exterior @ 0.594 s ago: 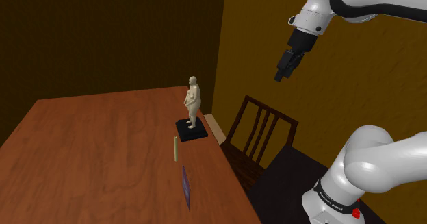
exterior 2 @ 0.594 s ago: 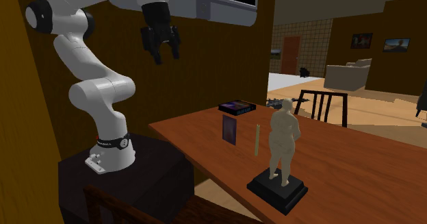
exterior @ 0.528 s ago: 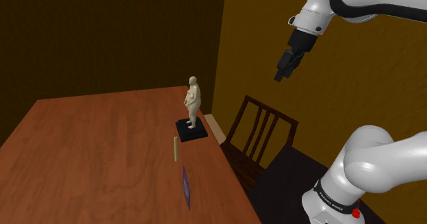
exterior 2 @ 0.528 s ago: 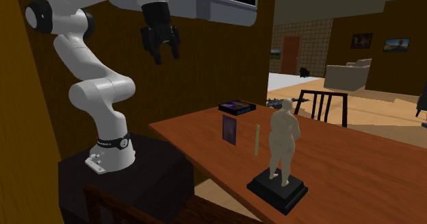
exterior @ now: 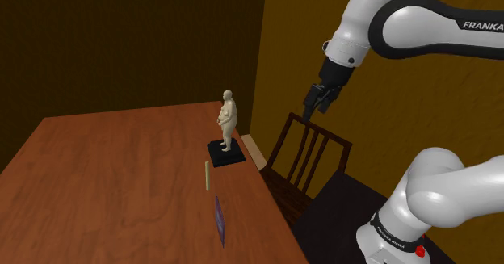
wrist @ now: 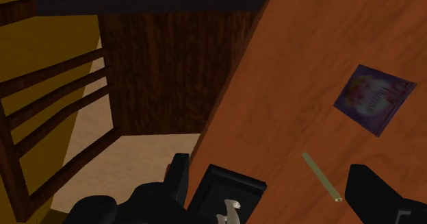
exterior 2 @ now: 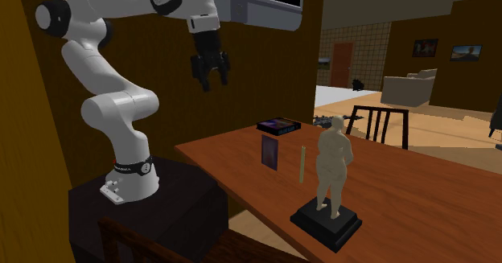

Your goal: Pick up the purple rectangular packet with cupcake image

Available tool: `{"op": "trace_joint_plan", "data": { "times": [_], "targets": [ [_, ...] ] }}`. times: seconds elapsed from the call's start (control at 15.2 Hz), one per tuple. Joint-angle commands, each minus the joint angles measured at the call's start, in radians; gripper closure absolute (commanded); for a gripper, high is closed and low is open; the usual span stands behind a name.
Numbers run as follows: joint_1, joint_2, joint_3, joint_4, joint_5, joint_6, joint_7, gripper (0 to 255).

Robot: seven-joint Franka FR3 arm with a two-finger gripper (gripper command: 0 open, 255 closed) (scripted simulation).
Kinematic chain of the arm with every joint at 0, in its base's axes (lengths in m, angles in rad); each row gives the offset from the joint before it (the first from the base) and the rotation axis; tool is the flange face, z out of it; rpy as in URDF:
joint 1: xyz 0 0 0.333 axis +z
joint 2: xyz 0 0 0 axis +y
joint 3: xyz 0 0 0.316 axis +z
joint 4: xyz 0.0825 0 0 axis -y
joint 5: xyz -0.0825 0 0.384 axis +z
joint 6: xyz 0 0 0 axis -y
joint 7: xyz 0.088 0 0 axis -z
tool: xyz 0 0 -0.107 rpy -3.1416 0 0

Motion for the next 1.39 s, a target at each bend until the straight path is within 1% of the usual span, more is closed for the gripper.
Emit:
{"op": "trace_joint_plan", "data": {
  "times": [0.0, 0.2, 0.46, 0.79, 0.92, 1.06, 1.19, 1.32],
  "targets": [
    [0.005, 0.013, 0.052, -0.024, 0.022, 0.044, 0.062, 0],
    [0.014, 0.051, 0.135, -0.050, 0.053, 0.117, 0.156, 0],
    [0.016, 0.131, 0.250, -0.060, 0.085, 0.218, 0.284, 0],
    [-0.007, 0.273, 0.402, -0.035, 0.089, 0.345, 0.456, 0],
    [-0.027, 0.342, 0.466, -0.013, 0.073, 0.393, 0.532, 0],
    [-0.054, 0.418, 0.532, 0.014, 0.042, 0.440, 0.615, 0],
    [-0.089, 0.502, 0.601, 0.048, -0.007, 0.483, 0.709, 0],
    [-0.130, 0.597, 0.671, 0.088, -0.082, 0.520, 0.817, 0]
  ]
}}
